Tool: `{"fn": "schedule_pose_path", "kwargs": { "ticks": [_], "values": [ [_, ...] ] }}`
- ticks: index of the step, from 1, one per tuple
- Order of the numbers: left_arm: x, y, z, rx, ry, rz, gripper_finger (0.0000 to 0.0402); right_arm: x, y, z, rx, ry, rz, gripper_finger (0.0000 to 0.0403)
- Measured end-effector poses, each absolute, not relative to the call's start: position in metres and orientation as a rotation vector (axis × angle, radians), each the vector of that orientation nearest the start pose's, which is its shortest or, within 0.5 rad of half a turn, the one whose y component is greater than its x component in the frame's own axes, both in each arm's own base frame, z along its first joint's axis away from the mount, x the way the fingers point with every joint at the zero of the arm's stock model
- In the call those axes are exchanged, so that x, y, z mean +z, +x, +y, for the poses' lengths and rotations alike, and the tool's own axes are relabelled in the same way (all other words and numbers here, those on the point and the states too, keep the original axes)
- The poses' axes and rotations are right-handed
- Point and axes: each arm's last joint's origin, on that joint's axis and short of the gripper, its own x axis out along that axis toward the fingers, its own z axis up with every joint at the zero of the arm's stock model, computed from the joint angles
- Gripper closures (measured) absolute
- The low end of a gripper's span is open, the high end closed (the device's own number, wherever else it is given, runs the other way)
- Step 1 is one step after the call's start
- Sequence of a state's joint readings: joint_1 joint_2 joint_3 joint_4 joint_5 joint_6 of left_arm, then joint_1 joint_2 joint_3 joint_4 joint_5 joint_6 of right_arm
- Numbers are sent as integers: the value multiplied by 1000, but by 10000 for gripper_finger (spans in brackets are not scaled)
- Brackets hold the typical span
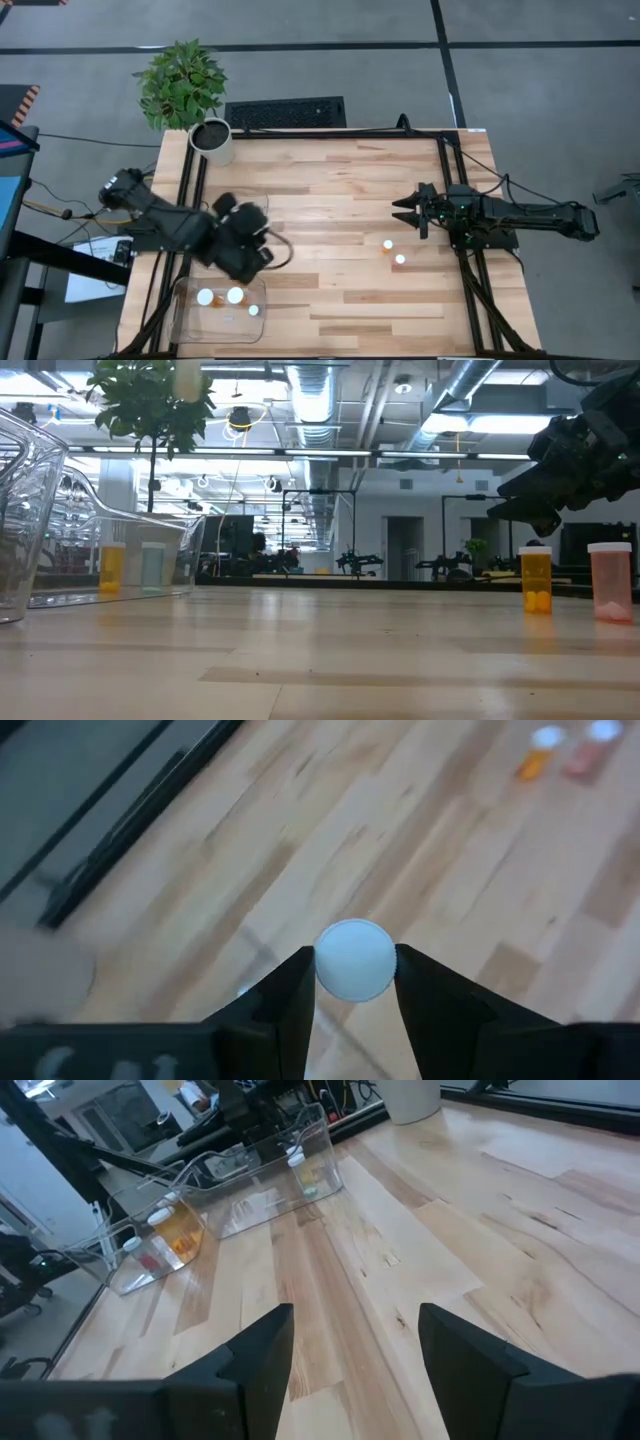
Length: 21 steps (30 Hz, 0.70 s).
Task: Pick and place medicine bottles into bin by pill shape (circle, oval)
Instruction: Put the yellow tablet bottle into the top transparent bin
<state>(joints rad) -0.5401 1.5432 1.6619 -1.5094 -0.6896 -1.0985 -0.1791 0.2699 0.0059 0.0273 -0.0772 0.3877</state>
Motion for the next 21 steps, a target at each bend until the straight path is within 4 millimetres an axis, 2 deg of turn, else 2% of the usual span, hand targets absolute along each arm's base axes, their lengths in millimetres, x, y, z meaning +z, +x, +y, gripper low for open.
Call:
{"fn": "schedule_pose_path", "kwargs": {
  "ticks": [4,9,13,17,21],
  "values": [
    [344,215,-128,774,-228,875,274,145,110,-18,-146,420,211,178],
    [305,193,-126,854,-320,901,274,145,110,-18,-146,420,211,178],
    [281,173,-115,865,-450,887,273,145,110,-18,-146,421,210,178],
    [266,153,-101,821,-555,859,273,145,110,-18,-146,423,210,178],
    [252,137,-85,859,-618,866,273,145,110,-18,-146,422,209,178]
  ]
}}
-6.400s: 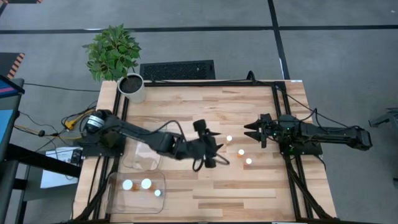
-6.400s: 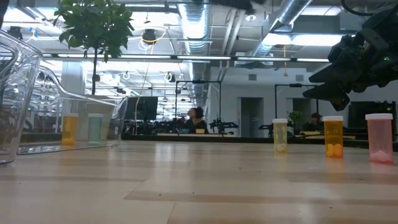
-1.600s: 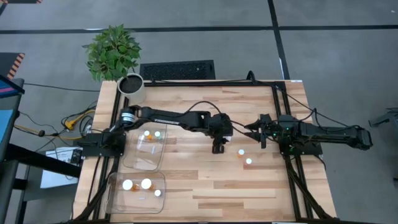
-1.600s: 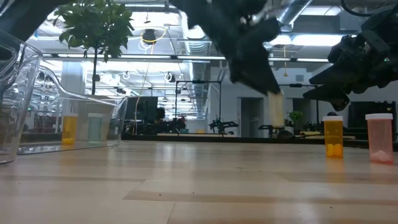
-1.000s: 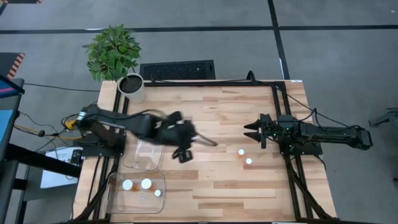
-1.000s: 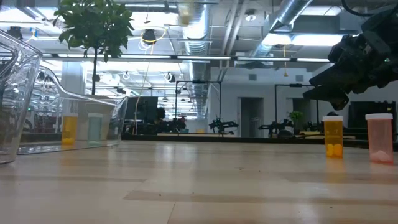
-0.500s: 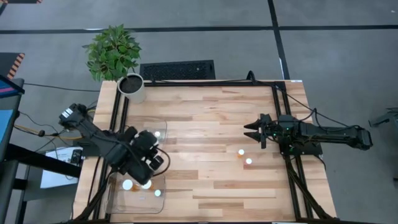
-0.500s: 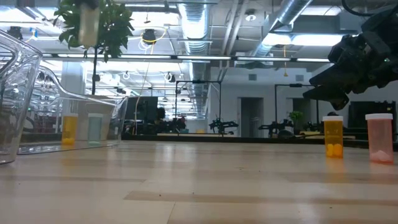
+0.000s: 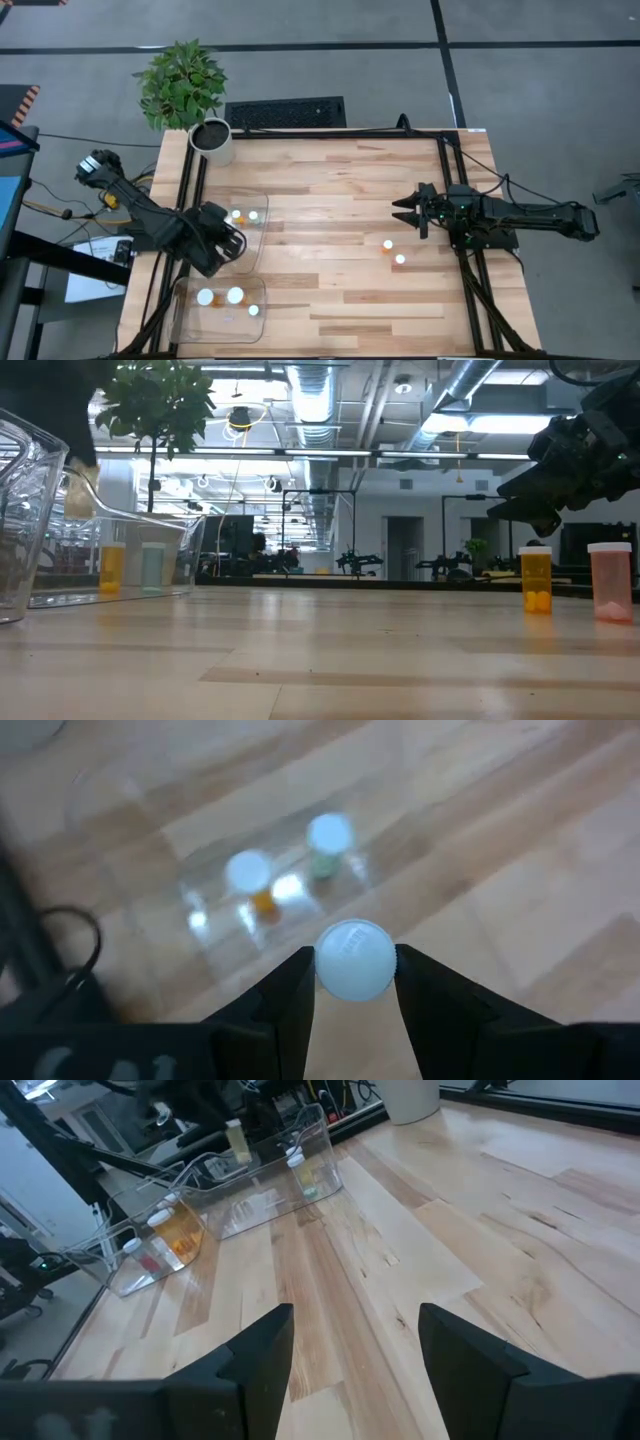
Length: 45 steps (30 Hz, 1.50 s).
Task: Pick and place medicine bottles into bin by pill shape (circle, oval)
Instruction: Put the yellow tablet bottle into the top transparent bin
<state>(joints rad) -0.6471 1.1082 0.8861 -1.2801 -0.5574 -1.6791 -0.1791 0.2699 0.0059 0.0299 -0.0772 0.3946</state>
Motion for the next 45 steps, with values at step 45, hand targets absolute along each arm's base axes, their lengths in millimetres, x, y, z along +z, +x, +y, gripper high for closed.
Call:
{"fn": "schedule_pose_path", "kwargs": {
  "ticks": [45],
  "values": [
    [187,158,-81,1000,-435,936,273,145,110,-18,-147,426,211,178]
  ]
}}
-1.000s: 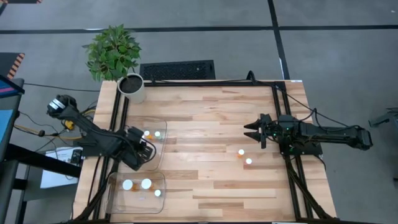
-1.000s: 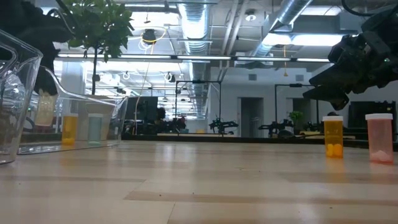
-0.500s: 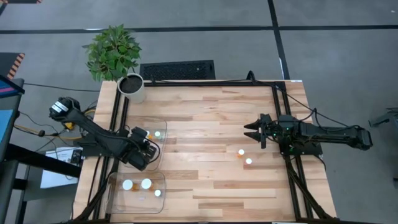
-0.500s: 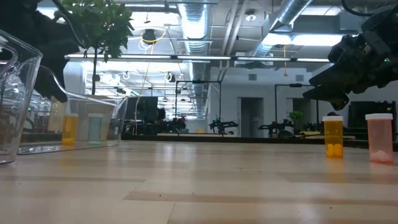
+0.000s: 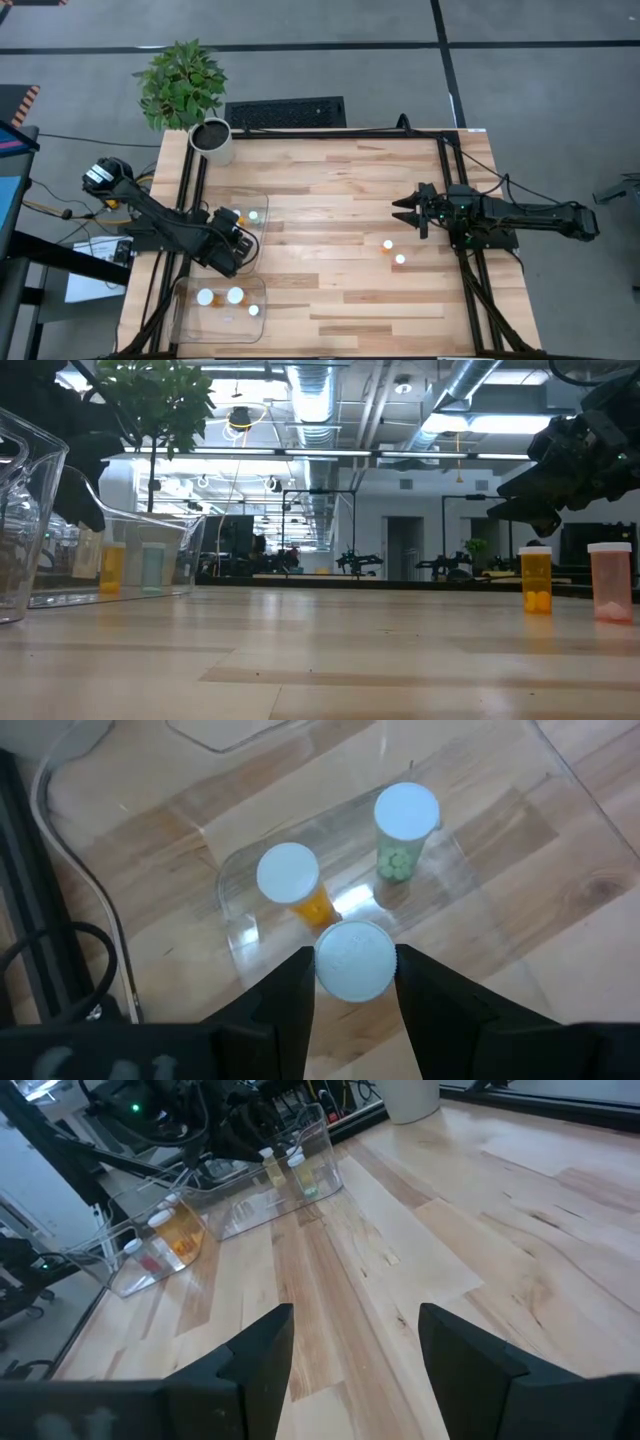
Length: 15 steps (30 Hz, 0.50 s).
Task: Pick and place medicine bottles into bin by pill shape (circle, oval)
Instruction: Put the yellow tablet bottle into the top transparent bin
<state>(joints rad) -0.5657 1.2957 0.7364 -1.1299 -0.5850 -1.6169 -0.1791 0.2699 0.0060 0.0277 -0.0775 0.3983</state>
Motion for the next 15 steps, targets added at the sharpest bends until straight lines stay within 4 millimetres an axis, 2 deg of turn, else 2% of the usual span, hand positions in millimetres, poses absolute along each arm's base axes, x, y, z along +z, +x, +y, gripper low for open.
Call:
{"fn": "schedule_pose_path", "kwargs": {
  "ticks": [15],
  "values": [
    [187,160,-83,984,-429,907,273,145,110,-18,-148,439,211,178]
  ]
}}
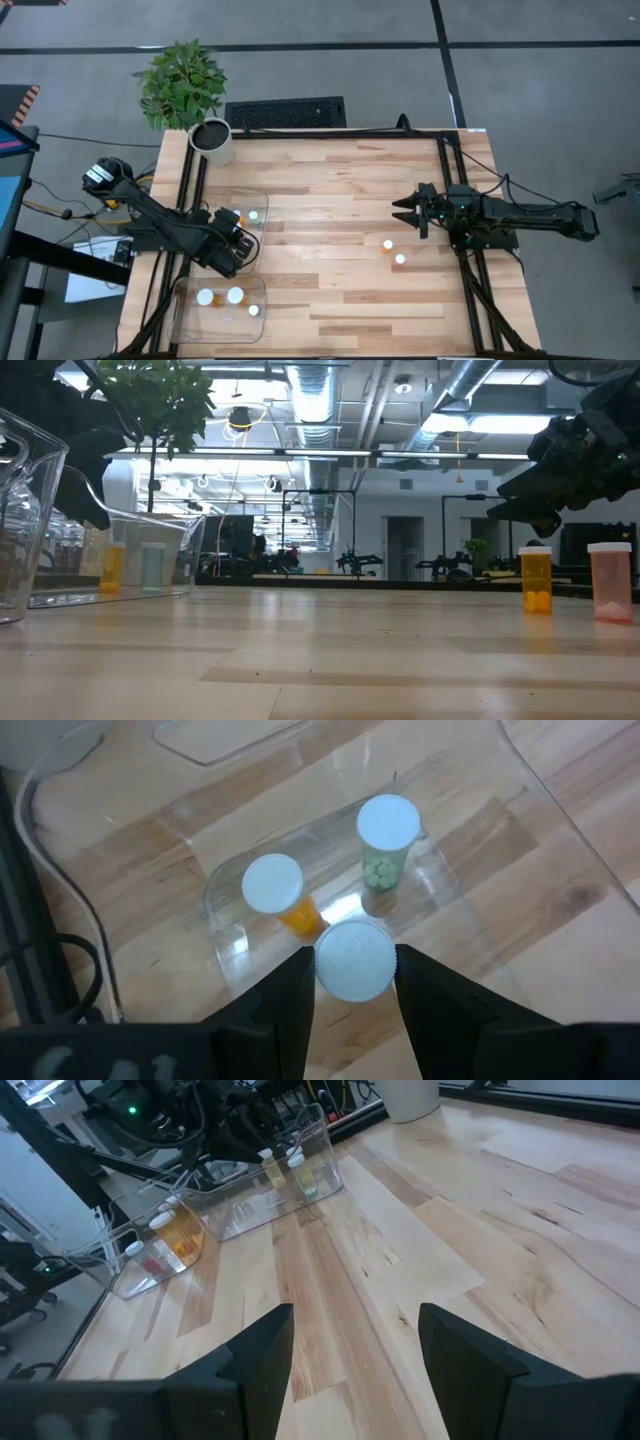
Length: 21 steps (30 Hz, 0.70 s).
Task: Pick and place medicine bottles into bin by pill shape (circle, oval)
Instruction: Put the yellow tablet bottle into the top transparent bin
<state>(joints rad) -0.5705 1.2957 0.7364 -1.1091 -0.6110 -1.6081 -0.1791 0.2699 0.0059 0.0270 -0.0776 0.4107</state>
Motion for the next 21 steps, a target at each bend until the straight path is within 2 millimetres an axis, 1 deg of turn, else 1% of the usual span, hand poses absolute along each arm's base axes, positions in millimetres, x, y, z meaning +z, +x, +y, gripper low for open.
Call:
{"fn": "schedule_pose_path", "kwargs": {
  "ticks": [7,11,13,21],
  "values": [
    [187,159,-83,982,-425,904,273,145,110,-18,-148,439,213,178],
    [176,156,-85,967,-453,891,273,145,110,-18,-149,440,215,178],
    [174,154,-85,966,-456,897,273,145,110,-18,-149,439,214,178],
    [179,151,-85,988,-417,916,273,145,110,-18,-149,440,215,178]
  ]
}}
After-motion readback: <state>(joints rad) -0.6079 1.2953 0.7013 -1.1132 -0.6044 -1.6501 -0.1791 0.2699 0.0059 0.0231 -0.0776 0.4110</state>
